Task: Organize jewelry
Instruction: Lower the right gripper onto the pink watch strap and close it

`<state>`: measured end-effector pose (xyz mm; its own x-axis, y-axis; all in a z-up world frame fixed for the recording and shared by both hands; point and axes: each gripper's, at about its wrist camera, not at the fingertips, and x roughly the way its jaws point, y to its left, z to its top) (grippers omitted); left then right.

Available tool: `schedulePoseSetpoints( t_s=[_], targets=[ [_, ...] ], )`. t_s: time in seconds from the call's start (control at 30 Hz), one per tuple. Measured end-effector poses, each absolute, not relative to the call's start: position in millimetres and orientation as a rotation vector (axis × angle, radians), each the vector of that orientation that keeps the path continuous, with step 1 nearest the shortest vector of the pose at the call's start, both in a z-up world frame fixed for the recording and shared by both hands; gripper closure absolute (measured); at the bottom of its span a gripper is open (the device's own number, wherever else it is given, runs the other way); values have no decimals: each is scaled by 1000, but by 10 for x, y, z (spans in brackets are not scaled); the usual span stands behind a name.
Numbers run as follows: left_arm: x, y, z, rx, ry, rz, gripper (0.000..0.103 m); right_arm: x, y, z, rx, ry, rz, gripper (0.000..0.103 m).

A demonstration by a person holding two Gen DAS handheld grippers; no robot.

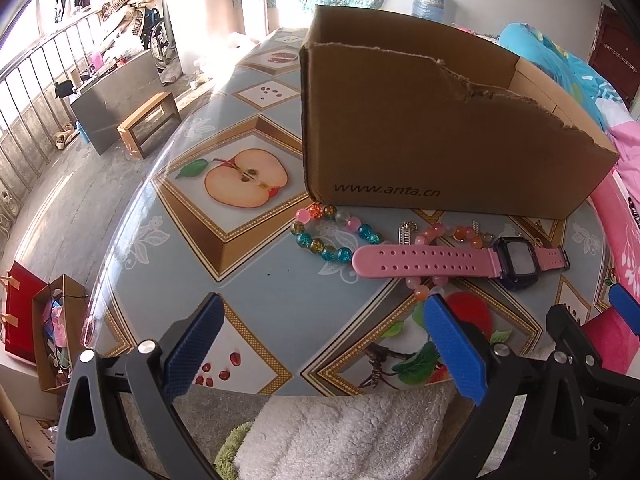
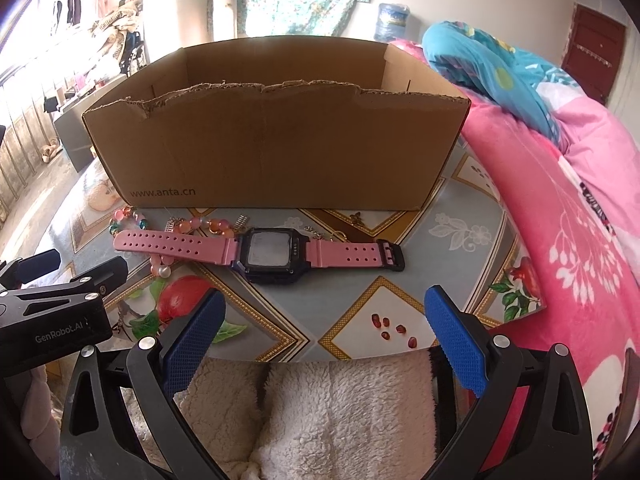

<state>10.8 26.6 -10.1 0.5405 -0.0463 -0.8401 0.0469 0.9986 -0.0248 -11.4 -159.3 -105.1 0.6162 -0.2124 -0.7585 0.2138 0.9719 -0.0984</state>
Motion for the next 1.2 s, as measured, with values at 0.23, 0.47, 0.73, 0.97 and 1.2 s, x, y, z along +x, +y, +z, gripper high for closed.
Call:
schedulePoseSetpoints(
  t_s=[0.23,0.47,0.73,0.97,1.2],
  targets=[
    [100,525,-133,-59,889,-169,5,-60,-1532,-991,-24,823,-216,8],
    [129,591,-36,-25,759,-288,6,-53,-1386,-909,-97,775,-126,16],
    [148,363,4,50,742,-454,10,95,-1360,-1070,-248,854,59,43],
    [101,155,34,125,711,-565,17,255,-1432,-1136,-375,923,178,45],
    [144,-84,24,185,728,-653,36,484,-1487,-1238,-418,1009,330,45]
  ],
)
